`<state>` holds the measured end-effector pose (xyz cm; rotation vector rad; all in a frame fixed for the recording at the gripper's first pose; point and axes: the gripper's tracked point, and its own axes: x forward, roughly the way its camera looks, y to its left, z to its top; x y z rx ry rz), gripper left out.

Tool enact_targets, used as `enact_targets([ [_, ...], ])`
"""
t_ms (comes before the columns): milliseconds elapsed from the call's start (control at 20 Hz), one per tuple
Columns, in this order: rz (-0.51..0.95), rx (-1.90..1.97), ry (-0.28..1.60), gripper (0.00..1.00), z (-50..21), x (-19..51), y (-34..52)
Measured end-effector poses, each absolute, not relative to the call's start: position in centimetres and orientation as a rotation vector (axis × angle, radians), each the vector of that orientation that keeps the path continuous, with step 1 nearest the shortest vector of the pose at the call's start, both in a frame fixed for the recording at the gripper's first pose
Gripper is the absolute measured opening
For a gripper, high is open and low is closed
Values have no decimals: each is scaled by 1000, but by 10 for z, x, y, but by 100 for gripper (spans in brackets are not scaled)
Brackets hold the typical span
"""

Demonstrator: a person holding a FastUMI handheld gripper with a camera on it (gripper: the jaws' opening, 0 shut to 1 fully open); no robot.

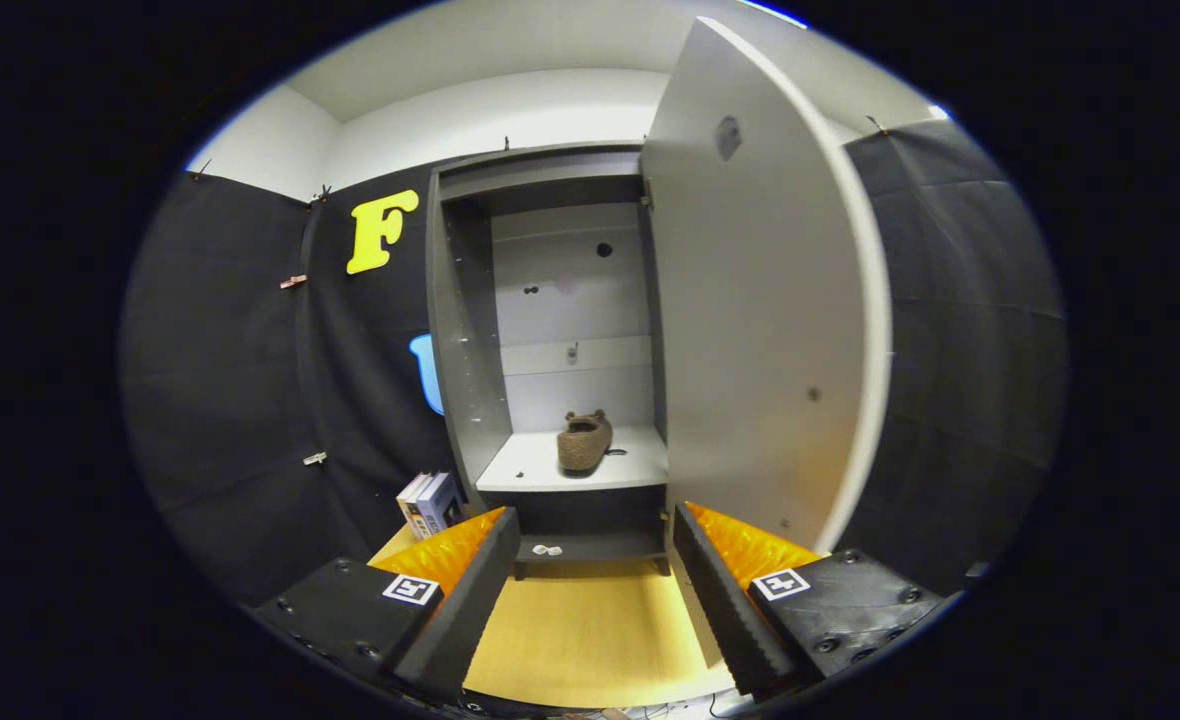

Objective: Open the shoe cabinet door, grab the shoes and put them into the shoe cabinet, then close the shoe cabinet door.

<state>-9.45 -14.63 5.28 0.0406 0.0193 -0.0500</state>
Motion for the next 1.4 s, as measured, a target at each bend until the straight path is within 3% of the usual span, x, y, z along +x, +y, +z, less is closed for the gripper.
enact_targets([
  [350, -354, 26, -49, 98, 63, -150, -255],
  [600, -500, 49, -61, 98, 67, -149, -327],
  [950, -465, 110, -21, 98, 63, -89, -392],
  [1400, -368, 78, -11, 97, 71, -54, -386],
])
